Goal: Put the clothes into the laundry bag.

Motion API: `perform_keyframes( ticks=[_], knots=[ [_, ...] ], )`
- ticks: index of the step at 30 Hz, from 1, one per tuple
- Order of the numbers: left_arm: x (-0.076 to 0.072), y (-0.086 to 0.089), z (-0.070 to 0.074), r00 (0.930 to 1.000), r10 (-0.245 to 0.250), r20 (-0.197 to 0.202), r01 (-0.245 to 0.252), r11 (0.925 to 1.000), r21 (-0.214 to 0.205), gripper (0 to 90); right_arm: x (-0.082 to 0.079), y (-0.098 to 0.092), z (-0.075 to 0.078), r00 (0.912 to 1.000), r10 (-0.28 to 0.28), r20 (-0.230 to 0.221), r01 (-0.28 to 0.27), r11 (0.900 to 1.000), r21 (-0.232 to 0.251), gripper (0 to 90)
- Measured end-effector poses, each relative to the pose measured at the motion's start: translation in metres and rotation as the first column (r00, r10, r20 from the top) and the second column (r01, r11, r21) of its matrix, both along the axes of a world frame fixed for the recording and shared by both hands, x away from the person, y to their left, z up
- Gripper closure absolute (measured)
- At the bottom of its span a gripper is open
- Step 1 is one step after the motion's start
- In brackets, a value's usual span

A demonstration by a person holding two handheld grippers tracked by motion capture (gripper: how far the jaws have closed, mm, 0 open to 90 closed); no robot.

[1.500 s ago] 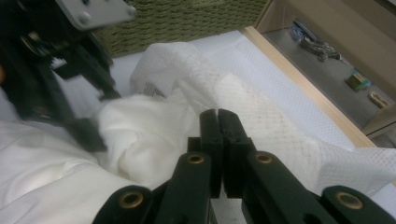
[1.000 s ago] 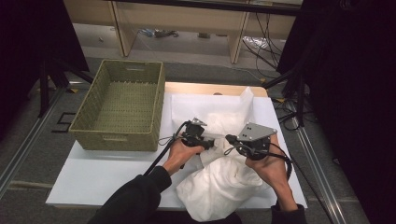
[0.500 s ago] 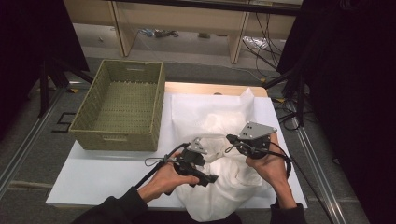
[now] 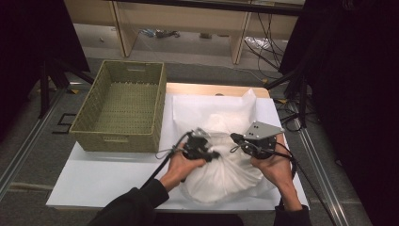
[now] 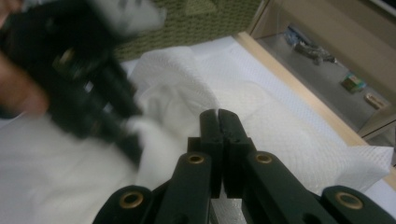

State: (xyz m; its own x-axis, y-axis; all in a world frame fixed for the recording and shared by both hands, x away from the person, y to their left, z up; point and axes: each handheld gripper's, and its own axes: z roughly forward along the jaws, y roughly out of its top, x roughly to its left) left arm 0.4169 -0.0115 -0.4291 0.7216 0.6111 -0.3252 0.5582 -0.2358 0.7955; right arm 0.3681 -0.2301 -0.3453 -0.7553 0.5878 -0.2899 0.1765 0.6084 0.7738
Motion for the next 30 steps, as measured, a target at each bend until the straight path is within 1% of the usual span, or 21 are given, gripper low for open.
perform_keyframes(
  ticks=[2, 3, 5, 6, 7, 8, 9, 12, 15, 16, 17, 18, 19, 20, 22, 23, 25, 26, 28, 29, 30],
  knots=[
    [0.012, 0.005, 0.001, 0.9983, 0.057, 0.015, -0.057, 0.9984, -0.004, 78.0, -0.001, 0.001, 0.004, 0.9999, 0.008, 0.008, -0.008, 1.0, 0.006, 90.0],
    [0.017, 0.003, -0.004, 0.9972, 0.074, 0.009, -0.075, 0.9971, 0.017, 77.7, -0.001, 0.002, 0.005, 0.9998, 0.008, 0.016, -0.008, 0.9999, 0.007, 90.0],
    [0.029, -0.004, -0.03, 0.9914, 0.103, -0.081, -0.097, 0.9928, 0.07, 75.2, -0.002, 0.006, 0.005, 0.9999, 0.015, 0.004, -0.015, 0.9999, 0.003, 90.0],
    [0.031, -0.005, -0.037, 0.9863, 0.124, -0.109, -0.116, 0.9906, 0.072, 72.6, -0.001, 0.008, 0.002, 0.9997, 0.025, 0.003, -0.025, 0.9996, -0.009, 90.0],
    [0.033, -0.005, -0.041, 0.9799, 0.148, -0.134, -0.142, 0.9885, 0.052, 70.0, -0.002, 0.009, 0.0, 0.9998, 0.02, -0.009, -0.02, 0.9997, -0.011, 90.0],
    [0.031, -0.004, -0.041, 0.9804, 0.146, -0.132, -0.141, 0.989, 0.044, 67.6, -0.001, 0.009, -0.002, 0.9997, 0.024, -0.01, -0.025, 0.9995, -0.021, 90.0],
    [0.028, -0.003, -0.037, 0.9857, 0.126, -0.112, -0.119, 0.9908, 0.064, 62.4, -0.001, 0.009, -0.005, 0.9995, 0.028, -0.018, -0.028, 0.9993, -0.023, 90.0],
    [0.013, 0.008, -0.021, 0.9931, 0.085, -0.081, -0.076, 0.9907, 0.113, 39.6, 0.0, 0.008, -0.01, 0.9993, 0.024, -0.028, -0.025, 0.9993, -0.028, 90.0],
    [-0.006, 0.03, -0.003, 0.998, 0.035, -0.053, -0.029, 0.9923, 0.12, 27.5, 0.0, 0.008, -0.008, 0.9995, 0.018, -0.026, -0.019, 0.9994, -0.029, 90.0],
    [-0.01, 0.036, -0.001, 0.9992, 0.035, -0.02, -0.032, 0.9906, 0.133, 26.0, -0.001, 0.008, -0.007, 0.9995, 0.019, -0.025, -0.02, 0.9994, -0.028, 90.0],
    [-0.018, 0.046, -0.002, 0.9987, 0.034, 0.038, -0.039, 0.9851, 0.167, 25.4, -0.001, 0.007, -0.007, 0.9997, 0.017, -0.016, -0.018, 0.9994, -0.03, 90.0],
    [-0.019, 0.053, -0.007, 0.9988, 0.007, 0.048, -0.017, 0.9795, 0.201, 24.6, 0.0, 0.008, -0.006, 0.9997, 0.02, -0.014, -0.021, 0.9993, -0.032, 90.0],
    [-0.018, 0.059, -0.015, 0.9997, -0.001, 0.024, -0.004, 0.9788, 0.205, 24.2, -0.001, 0.008, -0.006, 0.9996, 0.015, -0.023, -0.015, 0.9995, -0.028, 90.0],
    [-0.016, 0.063, -0.023, 0.9998, 0.018, -0.007, -0.016, 0.9807, 0.195, 23.3, -0.001, 0.009, -0.007, 0.9996, 0.018, -0.02, -0.019, 0.9994, -0.029, 90.0],
    [-0.013, 0.063, -0.038, 0.9966, 0.064, -0.052, -0.054, 0.9828, 0.176, 26.4, -0.001, 0.011, -0.008, 0.9994, 0.017, -0.031, -0.018, 0.9993, -0.032, 90.0],
    [-0.008, 0.059, -0.045, 0.9967, 0.042, -0.07, -0.029, 0.9846, 0.172, 30.0, 0.0, 0.012, -0.008, 0.9994, 0.024, -0.026, -0.024, 0.9991, -0.035, 90.0],
    [-0.003, 0.05, -0.05, 0.9977, 0.045, -0.05, -0.039, 0.9933, 0.108, 38.0, 0.0, 0.014, -0.01, 0.9991, 0.026, -0.033, -0.027, 0.999, -0.037, 90.0],
    [-0.002, 0.043, -0.049, 0.998, 0.039, -0.05, -0.036, 0.9969, 0.07, 47.8, 0.0, 0.014, -0.01, 0.9991, 0.029, -0.032, -0.03, 0.9988, -0.039, 90.0],
    [-0.003, 0.029, -0.045, 0.9984, 0.011, -0.055, -0.008, 0.9988, 0.048, 65.8, 0.0, 0.015, -0.011, 0.9989, 0.034, -0.033, -0.035, 0.9986, -0.039, 90.0],
    [-0.005, 0.023, -0.043, 0.9965, 0.011, -0.083, -0.008, 0.9992, 0.038, 77.5, 0.0, 0.016, -0.012, 0.9987, 0.033, -0.039, -0.035, 0.9986, -0.039, 90.0],
    [-0.007, 0.018, -0.041, 0.9964, -0.002, -0.085, 0.004, 0.9996, 0.028, 81.9, 0.0, 0.016, -0.012, 0.9986, 0.035, -0.039, -0.037, 0.9985, -0.041, 90.0]
  ],
)
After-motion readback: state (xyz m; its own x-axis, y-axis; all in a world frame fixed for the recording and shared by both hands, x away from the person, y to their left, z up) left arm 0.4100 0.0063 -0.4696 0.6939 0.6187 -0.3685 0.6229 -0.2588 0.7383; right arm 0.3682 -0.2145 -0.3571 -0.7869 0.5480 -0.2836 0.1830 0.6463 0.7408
